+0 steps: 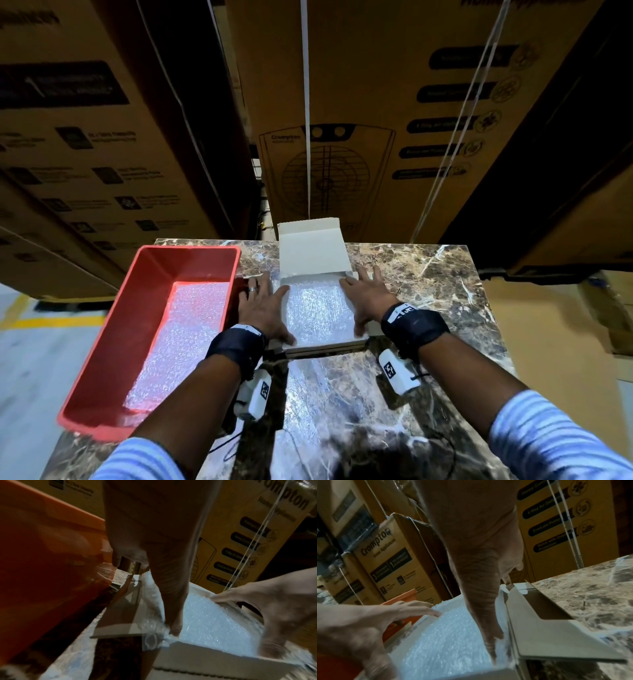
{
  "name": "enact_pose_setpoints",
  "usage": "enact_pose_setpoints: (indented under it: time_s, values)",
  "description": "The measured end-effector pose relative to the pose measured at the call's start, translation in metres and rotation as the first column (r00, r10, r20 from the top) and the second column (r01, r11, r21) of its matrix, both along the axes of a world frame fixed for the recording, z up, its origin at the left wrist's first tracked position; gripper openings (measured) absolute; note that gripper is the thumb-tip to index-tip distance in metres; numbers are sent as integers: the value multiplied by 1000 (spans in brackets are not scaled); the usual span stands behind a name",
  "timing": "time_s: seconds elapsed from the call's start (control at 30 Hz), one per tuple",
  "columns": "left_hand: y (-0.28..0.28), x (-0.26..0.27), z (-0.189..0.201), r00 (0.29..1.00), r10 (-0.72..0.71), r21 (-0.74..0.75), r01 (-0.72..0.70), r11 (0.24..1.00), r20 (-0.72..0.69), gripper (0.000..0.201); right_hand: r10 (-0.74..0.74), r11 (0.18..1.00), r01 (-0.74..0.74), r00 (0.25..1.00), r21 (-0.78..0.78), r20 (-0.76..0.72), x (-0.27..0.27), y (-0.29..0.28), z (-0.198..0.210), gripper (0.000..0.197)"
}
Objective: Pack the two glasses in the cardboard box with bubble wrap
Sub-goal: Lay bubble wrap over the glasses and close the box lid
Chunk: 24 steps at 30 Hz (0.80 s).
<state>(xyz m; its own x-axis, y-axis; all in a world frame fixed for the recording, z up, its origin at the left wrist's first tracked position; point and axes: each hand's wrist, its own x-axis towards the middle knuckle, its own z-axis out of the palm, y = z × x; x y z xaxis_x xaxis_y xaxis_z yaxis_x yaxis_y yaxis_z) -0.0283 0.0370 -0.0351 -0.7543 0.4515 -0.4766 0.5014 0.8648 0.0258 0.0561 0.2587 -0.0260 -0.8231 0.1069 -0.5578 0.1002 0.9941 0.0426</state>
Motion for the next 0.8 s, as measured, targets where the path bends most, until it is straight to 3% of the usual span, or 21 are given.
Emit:
enact_pose_setpoints:
  time_s: [0.17, 0.3, 0.47, 0.53, 0.63, 0.8]
  values:
    - [3, -4, -5, 997, 61, 42, -63, 997, 49, 137, -11, 999, 13, 999, 29, -46, -2, -2, -15, 137]
    - [1, -5, -2, 992, 81, 42, -85, 995, 101, 135, -4, 998, 0, 998, -62, -60, 3, 5, -10, 137]
    - [-3, -7, 15, 1000, 12, 104, -13, 994, 11, 118, -52, 972, 34, 996, -232, -72, 3, 8, 11, 127]
    - [-7, -11, 22, 999, -15, 113, 20, 993, -43, 115, -38, 983, 19, 995, -182, -97, 0, 9, 20, 116]
    - [-8, -13, 22, 997, -56, 9, 57, 998, -44, 120, 20, 998, -25, 996, -57, -86, 0, 9, 18, 102]
    - [-2, -13, 14, 995, -90, -113, 86, 990, -31, 130, 99, 987, -95, 995, 128, -25, -1, 1, 0, 114]
